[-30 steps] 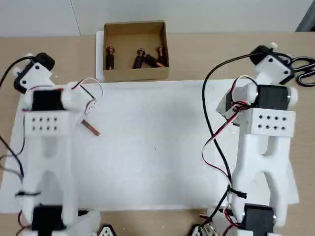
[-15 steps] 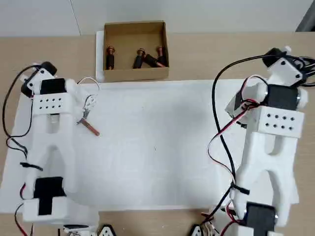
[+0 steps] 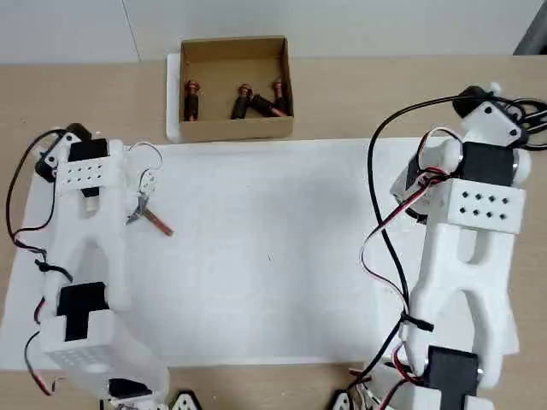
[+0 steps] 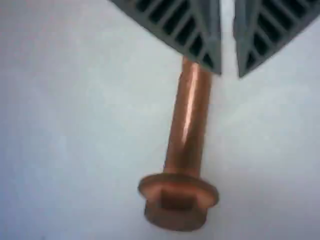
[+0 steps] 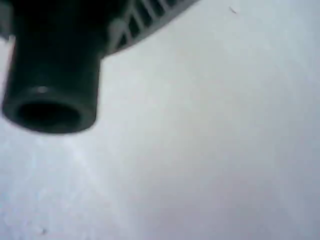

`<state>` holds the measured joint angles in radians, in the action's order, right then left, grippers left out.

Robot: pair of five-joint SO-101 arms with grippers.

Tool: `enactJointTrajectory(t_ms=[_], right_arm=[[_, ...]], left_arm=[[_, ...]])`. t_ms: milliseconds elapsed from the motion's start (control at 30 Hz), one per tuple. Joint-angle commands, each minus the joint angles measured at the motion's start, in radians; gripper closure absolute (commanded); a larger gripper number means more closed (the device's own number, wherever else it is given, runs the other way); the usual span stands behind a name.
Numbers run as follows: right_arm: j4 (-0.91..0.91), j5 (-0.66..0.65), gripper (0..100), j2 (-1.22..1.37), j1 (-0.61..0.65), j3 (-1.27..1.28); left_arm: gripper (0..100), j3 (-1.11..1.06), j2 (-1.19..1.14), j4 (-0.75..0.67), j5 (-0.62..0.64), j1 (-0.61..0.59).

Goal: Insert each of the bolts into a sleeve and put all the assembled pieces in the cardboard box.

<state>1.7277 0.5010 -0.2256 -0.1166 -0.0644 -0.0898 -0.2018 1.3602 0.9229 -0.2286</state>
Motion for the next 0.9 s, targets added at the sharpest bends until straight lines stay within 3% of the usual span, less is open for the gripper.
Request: enactJointTrajectory(t_ms=[0,333,533,867], right_arm=[[0.010,-0.008,99.5,-0.005,-0.007,-0.006],[0.010,-0.008,99.5,-0.005,-0.007,-0.006],[0.010,-0.008,99.5,-0.005,-0.007,-0.006],[0.010,-0.008,99.5,-0.005,-0.007,-0.006]], left_arm=[[99,0.010,0.014,-0.049,-0.023,0.018],[98,0.007,0.006,-0.106,-0.041,0.034],[88,0.010,0.006,-0.103,-0.041,0.034],[88,0.007,-0.006,-0.106,-0.040,0.032]])
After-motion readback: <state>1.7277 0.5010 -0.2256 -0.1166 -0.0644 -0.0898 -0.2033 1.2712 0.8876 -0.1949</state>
